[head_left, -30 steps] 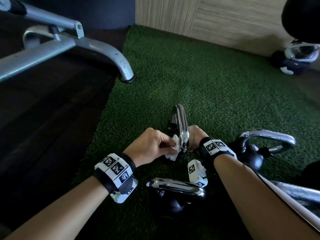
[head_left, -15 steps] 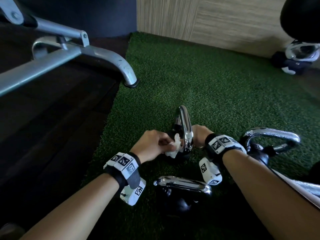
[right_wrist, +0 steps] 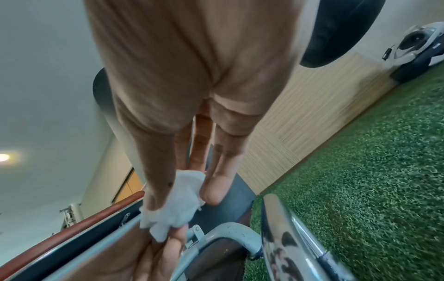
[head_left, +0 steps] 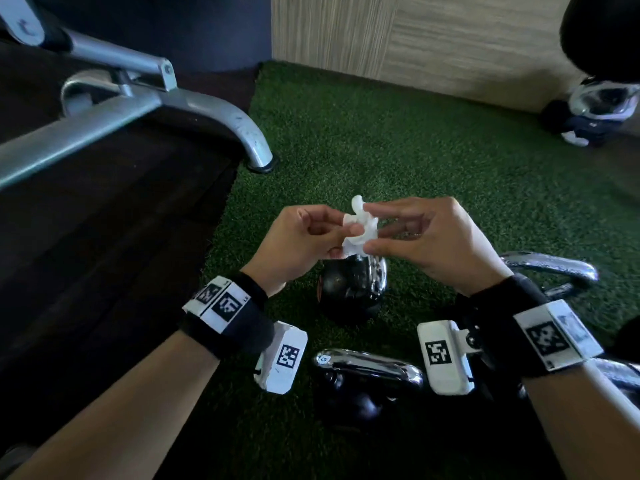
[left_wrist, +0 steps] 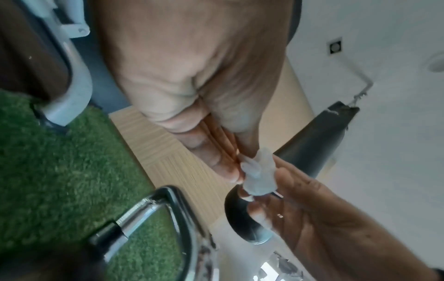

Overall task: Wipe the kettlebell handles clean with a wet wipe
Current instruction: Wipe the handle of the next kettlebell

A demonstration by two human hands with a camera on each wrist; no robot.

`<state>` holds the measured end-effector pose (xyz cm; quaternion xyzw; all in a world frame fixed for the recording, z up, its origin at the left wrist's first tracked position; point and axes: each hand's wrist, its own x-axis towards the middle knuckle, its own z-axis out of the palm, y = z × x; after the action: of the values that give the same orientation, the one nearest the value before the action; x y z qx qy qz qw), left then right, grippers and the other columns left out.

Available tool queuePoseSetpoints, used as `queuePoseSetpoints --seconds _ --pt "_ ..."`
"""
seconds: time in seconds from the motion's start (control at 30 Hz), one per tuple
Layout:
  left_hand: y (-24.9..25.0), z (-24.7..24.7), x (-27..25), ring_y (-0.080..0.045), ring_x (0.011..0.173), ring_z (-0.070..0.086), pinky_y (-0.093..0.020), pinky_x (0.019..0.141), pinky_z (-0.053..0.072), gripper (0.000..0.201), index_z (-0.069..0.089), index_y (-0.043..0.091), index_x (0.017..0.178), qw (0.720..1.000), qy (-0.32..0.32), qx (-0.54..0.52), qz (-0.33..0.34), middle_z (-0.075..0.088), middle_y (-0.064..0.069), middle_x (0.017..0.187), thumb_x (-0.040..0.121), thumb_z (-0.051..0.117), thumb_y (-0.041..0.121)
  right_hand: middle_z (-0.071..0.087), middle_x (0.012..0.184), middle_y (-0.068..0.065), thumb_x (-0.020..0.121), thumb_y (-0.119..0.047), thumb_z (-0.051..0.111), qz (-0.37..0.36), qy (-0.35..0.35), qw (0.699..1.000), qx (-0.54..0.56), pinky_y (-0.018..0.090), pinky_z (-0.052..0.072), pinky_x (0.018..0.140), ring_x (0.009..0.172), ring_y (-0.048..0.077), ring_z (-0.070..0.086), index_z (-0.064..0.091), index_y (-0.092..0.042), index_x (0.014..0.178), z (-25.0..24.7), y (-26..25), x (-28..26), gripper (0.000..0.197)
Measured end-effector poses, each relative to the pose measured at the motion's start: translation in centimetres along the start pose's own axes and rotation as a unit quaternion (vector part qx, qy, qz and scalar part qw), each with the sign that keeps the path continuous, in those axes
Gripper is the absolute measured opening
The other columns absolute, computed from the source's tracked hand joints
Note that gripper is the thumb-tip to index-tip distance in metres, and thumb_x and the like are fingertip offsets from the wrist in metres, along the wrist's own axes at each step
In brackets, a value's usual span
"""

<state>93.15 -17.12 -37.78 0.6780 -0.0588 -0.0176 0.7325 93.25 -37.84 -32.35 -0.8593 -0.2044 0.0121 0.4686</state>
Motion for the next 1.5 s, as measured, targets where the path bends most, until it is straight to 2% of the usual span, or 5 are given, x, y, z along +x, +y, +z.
queuePoseSetpoints --seconds 0.37,0.53,0.77,1.17,1.5 --pt "0.2 0.3 0.5 -0.017 0.083 0.077 -0.034 0.084 0.064 0.037 0.075 0.002 0.104 0.992 -0.070 -0.030 -0.101 0.079 -0.008 0.090 0.100 0.060 0.035 0.081 0.092 -0.004 0.071 -0.013 0.093 0.052 0.058 0.997 0.030 0.047 0.063 0.087 0.086 0.016 0.079 0.082 -0.021 0.099 0.9 3.0 0.8 0.030" --pt "-4.9 -1.2 2.5 -0.022 0.113 0.070 -0.034 0.101 0.055 0.056 0.061 0.015 0.139 0.925 -0.096 0.365 -0.042 0.074 -0.006 0.124 0.085 0.074 0.014 0.081 0.087 0.004 0.074 -0.001 0.088 0.101 0.095 0.988 0.063 0.049 0.064 0.083 0.085 0.024 0.078 0.081 -0.017 0.090 -0.5 5.3 0.2 0.024" --pt "-12.8 3.3 2.4 -0.026 0.156 -0.014 -0.042 0.128 0.002 0.153 -0.030 0.004 0.154 0.801 -0.180 0.570 -0.037 -0.024 -0.014 0.166 0.065 0.062 0.090 0.080 0.093 0.006 0.076 -0.002 0.087 0.168 0.140 0.972 0.091 0.048 0.065 0.082 0.091 0.032 0.078 0.079 -0.021 0.093 -1.0 8.8 0.9 0.027" --pt "-15.3 1.6 3.7 -0.027 0.131 0.050 -0.042 0.117 0.038 0.079 0.045 0.003 0.143 0.859 -0.131 0.472 0.151 0.051 -0.011 0.142 0.077 0.071 0.038 0.075 0.109 0.017 0.081 0.001 0.083 0.240 0.127 0.954 0.124 0.044 0.063 0.086 0.087 0.026 0.075 0.072 -0.001 0.115 3.5 14.1 5.4 0.036" --pt "-16.5 1.6 4.1 -0.025 0.151 0.024 -0.034 0.128 0.011 0.124 0.015 0.007 0.160 0.841 -0.099 0.515 0.133 0.029 -0.009 0.162 0.071 0.077 0.068 0.080 0.093 0.005 0.078 -0.013 0.088 0.224 0.140 0.964 0.035 0.041 0.064 0.084 0.083 0.021 0.077 0.081 -0.017 0.100 5.8 15.9 7.6 0.023"
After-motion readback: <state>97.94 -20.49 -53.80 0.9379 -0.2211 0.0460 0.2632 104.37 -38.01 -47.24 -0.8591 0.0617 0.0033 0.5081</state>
